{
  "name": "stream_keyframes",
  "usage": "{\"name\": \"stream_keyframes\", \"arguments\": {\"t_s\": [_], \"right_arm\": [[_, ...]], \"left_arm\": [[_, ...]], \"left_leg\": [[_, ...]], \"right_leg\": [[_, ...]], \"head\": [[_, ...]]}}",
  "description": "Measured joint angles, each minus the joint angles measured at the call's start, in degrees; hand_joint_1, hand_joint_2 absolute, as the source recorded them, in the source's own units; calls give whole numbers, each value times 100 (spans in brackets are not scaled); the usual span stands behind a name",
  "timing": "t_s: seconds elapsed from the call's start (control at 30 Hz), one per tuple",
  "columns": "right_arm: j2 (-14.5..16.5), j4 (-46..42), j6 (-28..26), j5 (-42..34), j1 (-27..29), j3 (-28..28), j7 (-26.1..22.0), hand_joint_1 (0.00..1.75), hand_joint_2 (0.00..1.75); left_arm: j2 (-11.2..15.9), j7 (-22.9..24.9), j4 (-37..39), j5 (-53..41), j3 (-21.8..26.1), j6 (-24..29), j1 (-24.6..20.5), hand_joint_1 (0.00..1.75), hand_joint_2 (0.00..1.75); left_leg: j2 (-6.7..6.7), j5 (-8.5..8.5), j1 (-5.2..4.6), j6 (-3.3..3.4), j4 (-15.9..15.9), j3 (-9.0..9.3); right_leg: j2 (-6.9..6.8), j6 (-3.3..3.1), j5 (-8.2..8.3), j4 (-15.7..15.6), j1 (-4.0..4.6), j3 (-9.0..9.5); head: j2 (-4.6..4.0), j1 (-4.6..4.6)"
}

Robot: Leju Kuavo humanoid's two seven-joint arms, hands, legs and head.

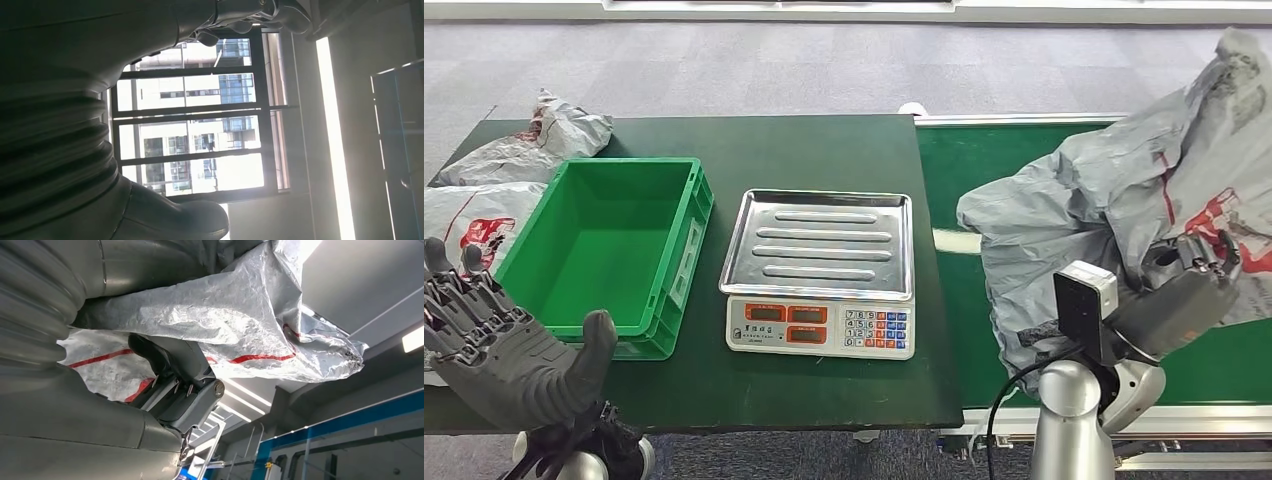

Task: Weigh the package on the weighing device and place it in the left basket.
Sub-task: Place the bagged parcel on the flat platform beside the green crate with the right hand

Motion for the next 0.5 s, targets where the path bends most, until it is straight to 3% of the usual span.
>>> {"name": "stream_keyframes", "arguments": {"t_s": [0.1, 0.17, 0.3, 0.5], "right_arm": [[-28, 467, 982, 132, -415, 306, 271, 175, 175], [-43, 1260, 1632, 321, -1044, 936, 436, 175, 175], [12, 2447, 1633, 454, -1981, 2062, 649, 175, 175], [39, 3237, 1623, 370, -2586, 2921, 851, 175, 175]], "left_arm": [[0, 1, 29, 50, -3, -103, -54, 0, 175], [-1, 1, 102, 101, -25, -180, -183, 0, 175], [-2, 2, 245, 119, -116, -203, -367, 0, 175], [5, 2, 311, 115, -136, -161, -443, 0, 175]], "left_leg": [[32, -6, 1, -6, -4, -33], [83, 6, 0, -11, -3, -15], [31, 63, 5, -17, 1, -22], [10, 67, 10, -23, -1, -32]], "right_leg": [[36, -6, 12, 3, 1, -4], [88, -13, 36, 4, 3, -31], [46, -11, 58, 4, 18, -60], [22, -18, 59, 6, 19, -64]], "head": [[0, 2], [0, -2], [0, -2], [0, -2]]}}
